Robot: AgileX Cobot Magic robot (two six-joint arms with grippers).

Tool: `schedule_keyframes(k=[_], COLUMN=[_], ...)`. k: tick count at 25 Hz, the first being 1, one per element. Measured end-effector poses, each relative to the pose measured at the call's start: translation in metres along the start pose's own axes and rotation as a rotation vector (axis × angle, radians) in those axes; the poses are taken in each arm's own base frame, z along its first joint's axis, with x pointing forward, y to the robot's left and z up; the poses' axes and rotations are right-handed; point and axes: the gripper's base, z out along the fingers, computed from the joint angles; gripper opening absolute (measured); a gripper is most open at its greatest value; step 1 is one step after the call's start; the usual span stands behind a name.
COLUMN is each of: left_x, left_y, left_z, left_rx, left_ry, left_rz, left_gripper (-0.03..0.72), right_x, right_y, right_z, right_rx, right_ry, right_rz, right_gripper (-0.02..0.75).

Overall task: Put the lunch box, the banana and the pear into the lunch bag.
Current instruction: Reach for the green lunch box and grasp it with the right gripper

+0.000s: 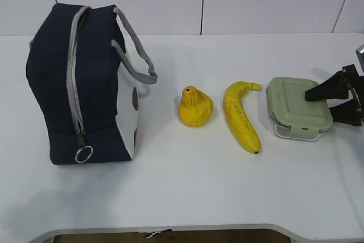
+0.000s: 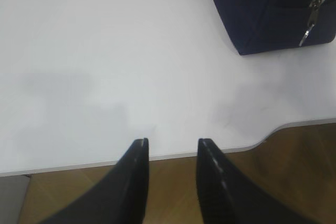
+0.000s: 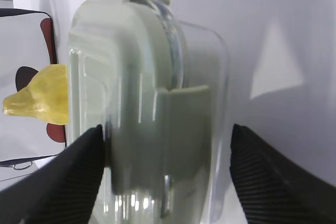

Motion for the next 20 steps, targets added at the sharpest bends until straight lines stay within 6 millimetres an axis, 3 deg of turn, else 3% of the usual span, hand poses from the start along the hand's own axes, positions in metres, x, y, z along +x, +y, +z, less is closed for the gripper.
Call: schedule_keyframes(k=[8, 20], left_x=[0.0000, 0.0000], left_y=[0.0000, 0.0000], left_z=[0.0000, 0.0000], left_rx=[0.000, 0.000], left_ry=[0.000, 0.000], left_rz=[0.000, 0.000], left_gripper=[0.239, 0.239], right_x=[-0.0007, -0.0010], right_y=[0.0015, 0.0020], right_z=[-0.0002, -0.0002], right_rx=[-0.015, -0.020], right_ry=[-0.004, -0.008], right_rz=[-0.016, -0.028], right_gripper=[0.448, 0.393])
